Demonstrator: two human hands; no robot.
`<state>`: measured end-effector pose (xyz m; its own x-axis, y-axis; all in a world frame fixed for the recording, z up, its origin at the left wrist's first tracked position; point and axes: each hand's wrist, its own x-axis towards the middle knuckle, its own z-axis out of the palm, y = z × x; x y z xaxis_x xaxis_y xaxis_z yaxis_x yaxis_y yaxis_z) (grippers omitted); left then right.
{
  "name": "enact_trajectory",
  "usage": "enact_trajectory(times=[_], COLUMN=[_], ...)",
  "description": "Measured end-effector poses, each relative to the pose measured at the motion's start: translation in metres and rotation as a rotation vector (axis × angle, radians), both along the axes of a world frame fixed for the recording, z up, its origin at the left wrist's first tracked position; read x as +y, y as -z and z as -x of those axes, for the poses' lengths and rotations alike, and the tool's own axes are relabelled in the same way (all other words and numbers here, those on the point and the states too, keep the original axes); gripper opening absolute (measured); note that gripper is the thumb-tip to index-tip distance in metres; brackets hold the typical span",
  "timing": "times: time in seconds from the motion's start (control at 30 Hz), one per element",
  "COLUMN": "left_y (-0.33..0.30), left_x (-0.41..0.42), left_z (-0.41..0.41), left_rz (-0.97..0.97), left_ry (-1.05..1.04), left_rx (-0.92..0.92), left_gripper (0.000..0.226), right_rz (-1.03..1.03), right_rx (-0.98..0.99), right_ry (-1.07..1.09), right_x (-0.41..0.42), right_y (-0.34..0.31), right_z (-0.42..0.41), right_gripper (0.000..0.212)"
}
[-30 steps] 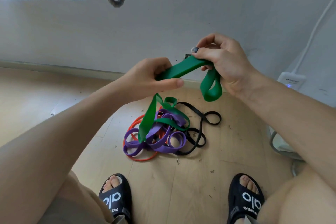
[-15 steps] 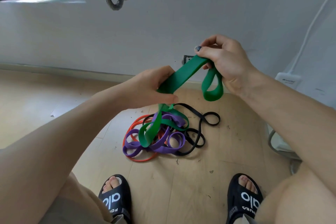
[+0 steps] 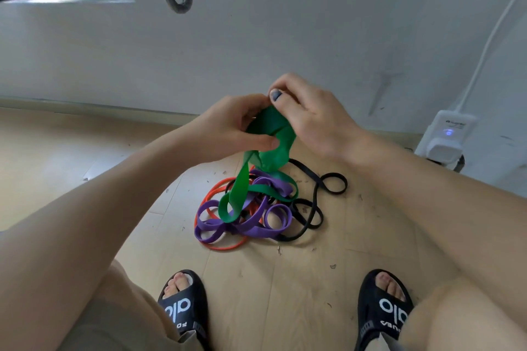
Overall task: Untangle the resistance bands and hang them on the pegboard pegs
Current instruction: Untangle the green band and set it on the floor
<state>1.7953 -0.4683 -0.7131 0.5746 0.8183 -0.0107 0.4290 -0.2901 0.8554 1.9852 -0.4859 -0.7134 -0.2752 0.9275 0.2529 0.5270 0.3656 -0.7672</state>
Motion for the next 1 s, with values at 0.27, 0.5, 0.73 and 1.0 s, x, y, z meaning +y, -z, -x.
enact_trajectory(times=[0.27,0.5,0.73,1.0], left_y=[-0.006,0.006,0.012,-0.001], left_x=[-0.002,0.001,0.012,0.01], left_z=[0.004,0.001,-0.001,0.004], left_rz=[0.001,0.006,-0.067,-0.17], left_ry=[-0.046,0.026,0.026,-0.043], left_rx=[0.08,0.085,0.142,0.132], left_gripper=[0.041,0.038,0.026,0.035], right_rz=[-0.109,-0.082,-0.093,-0.121], right_rx=[-0.146,0.1,0.294,0.182], right_ry=[-0.009,0.109,0.289,0.358], right_x=[-0.001,0.002,0.01,0.018], right_y=[0.011,-0.001,-0.016,-0.019], right_z=[0.012,0.012,-0.001,-0.023], right_gripper=[0.025,0.014,0.021,0.017])
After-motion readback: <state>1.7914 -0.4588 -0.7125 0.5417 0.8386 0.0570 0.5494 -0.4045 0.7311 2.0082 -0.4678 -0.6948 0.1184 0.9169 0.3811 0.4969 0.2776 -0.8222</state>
